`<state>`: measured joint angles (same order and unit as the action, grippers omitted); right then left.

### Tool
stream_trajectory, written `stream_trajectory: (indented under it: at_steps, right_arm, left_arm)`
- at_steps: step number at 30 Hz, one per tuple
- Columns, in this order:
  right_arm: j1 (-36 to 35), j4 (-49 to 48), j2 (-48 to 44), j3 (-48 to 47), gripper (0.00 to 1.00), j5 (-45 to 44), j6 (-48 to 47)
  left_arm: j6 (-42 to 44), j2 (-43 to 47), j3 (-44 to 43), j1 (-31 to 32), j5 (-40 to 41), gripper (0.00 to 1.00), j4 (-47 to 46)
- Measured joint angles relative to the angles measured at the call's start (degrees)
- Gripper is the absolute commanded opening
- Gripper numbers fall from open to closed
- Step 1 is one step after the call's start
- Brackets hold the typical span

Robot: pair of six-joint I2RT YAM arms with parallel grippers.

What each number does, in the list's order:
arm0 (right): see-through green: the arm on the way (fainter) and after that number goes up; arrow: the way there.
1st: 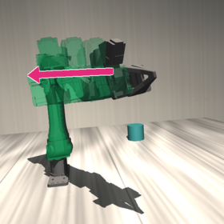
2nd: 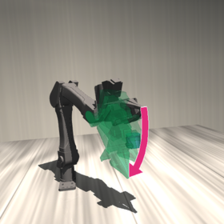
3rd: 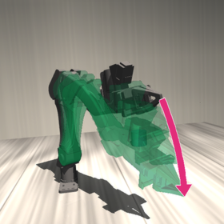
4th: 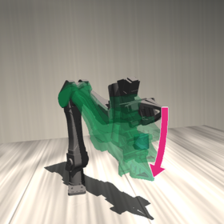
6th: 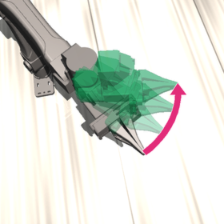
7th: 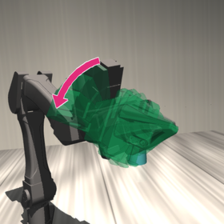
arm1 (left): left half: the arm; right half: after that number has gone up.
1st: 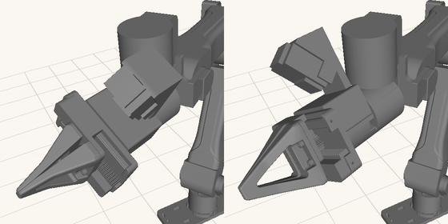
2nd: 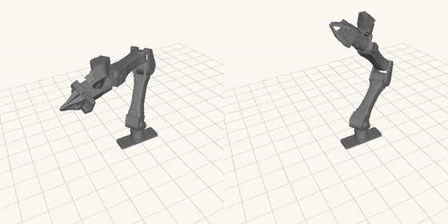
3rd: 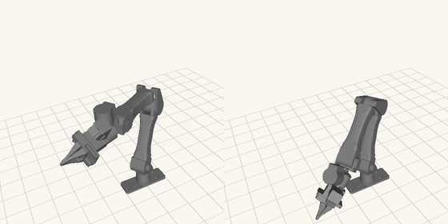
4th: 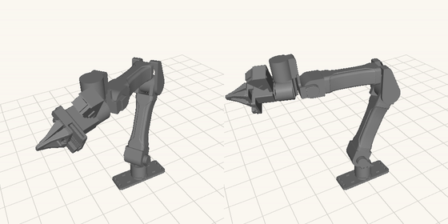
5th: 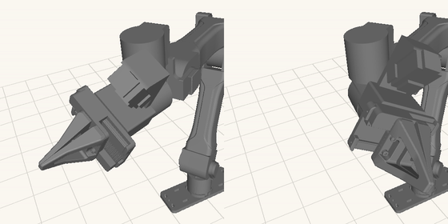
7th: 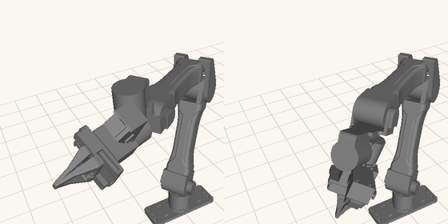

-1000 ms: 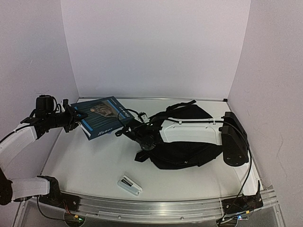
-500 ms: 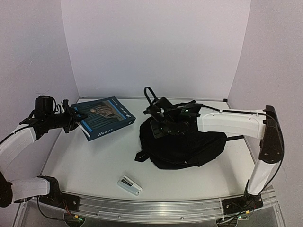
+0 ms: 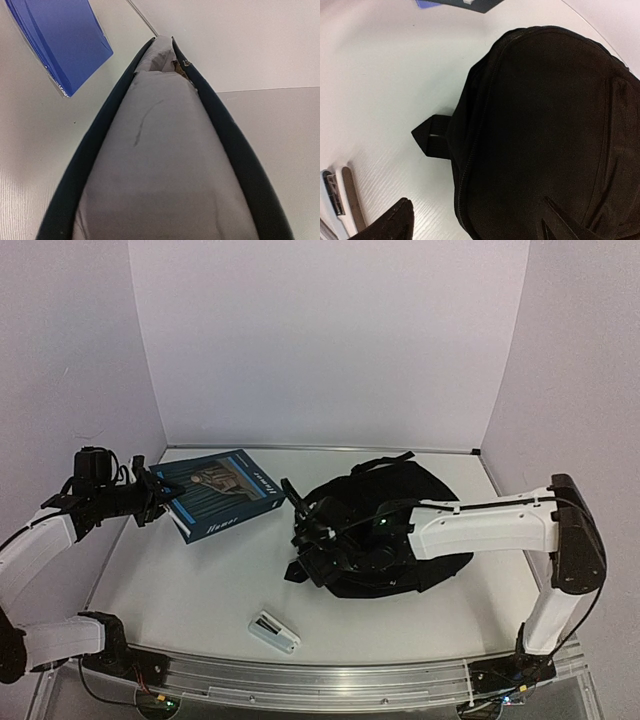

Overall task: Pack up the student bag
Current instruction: Place the book in the student bag.

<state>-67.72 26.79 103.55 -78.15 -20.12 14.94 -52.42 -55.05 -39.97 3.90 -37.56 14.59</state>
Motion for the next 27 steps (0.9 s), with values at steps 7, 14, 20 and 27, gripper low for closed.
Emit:
stream_trajectory:
  at_steps: [7,14,20,27]
  right_arm:
    - [-1.60,5.22,9.11,-4.22,0.68,-11.28,2.36]
    - [-1.60,8.63,9.81,-5.44,0.49,-17.09,5.20]
    - [-1.70,9.29,9.49,-5.66,0.28,-18.45,6.73]
    - [-1.16,9.86,9.38,-5.75,0.00,-19.69,9.92]
  left_arm:
    - [0.04,0.00,0.00,0.00,0.02,0.10,0.02]
    - [0.07,-0.04,0.00,0.00,0.02,0.10,0.00]
    - [0.07,-0.15,0.00,0.00,0.00,0.10,0.00]
    - [0.04,-0.15,0.00,0.00,-0.09,0.09,0.00]
